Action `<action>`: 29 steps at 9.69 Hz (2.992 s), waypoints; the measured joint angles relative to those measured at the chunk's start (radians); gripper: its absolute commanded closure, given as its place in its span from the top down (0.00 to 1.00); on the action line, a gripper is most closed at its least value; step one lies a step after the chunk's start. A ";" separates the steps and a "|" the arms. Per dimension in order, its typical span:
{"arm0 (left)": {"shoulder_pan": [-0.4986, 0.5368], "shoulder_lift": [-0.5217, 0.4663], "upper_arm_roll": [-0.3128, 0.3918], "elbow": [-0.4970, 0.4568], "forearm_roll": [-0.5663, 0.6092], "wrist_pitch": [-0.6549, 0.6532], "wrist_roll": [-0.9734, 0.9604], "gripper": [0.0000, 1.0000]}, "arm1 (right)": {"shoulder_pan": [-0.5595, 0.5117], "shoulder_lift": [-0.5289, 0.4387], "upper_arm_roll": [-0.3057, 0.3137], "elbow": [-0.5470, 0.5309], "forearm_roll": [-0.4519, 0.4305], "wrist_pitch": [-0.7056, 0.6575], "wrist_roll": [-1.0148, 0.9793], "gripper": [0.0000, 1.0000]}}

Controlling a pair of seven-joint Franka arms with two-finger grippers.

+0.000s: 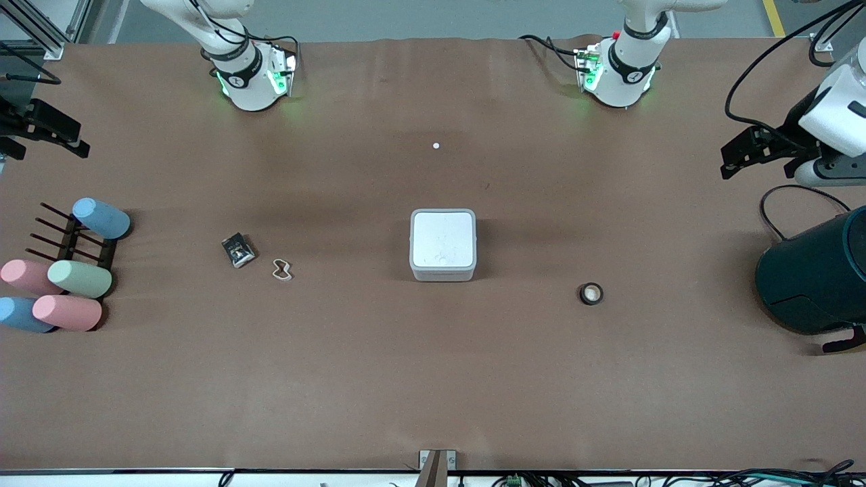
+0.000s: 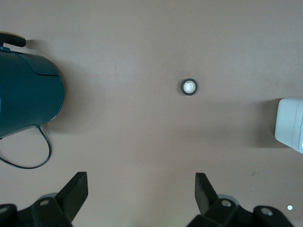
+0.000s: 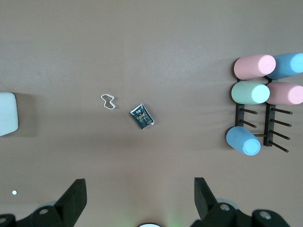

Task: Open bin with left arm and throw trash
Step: 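Reach the left gripper to the bin lid while the right gripper reaches the clip, then grasp the lid with the left gripper while the right gripper grasps the clip, then remove the lid with the left gripper while the right gripper lifts the clip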

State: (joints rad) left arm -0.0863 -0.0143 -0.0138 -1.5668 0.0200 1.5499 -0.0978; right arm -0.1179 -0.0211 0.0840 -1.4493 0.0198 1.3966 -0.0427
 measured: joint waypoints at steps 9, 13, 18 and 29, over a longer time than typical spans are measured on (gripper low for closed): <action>-0.239 0.205 -0.141 0.031 -0.002 0.044 -0.060 0.02 | 0.079 0.076 0.009 -0.507 0.084 0.543 0.010 1.00; -0.427 0.558 -0.147 0.141 -0.001 0.417 -0.223 0.01 | 0.178 0.244 0.010 -0.571 0.114 0.789 0.089 1.00; -0.507 0.702 -0.150 0.157 -0.001 0.604 -0.431 0.00 | 0.267 0.427 0.006 -0.577 0.115 1.006 0.252 1.00; -0.370 0.548 -0.134 0.172 0.007 0.367 -0.324 0.20 | 0.269 0.551 -0.014 -0.619 0.109 1.125 0.257 0.56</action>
State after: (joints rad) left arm -0.4563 0.5339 -0.1474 -1.3949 0.0268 1.9170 -0.4220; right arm 0.1510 0.5296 0.0702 -2.0687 0.1292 2.5212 0.2143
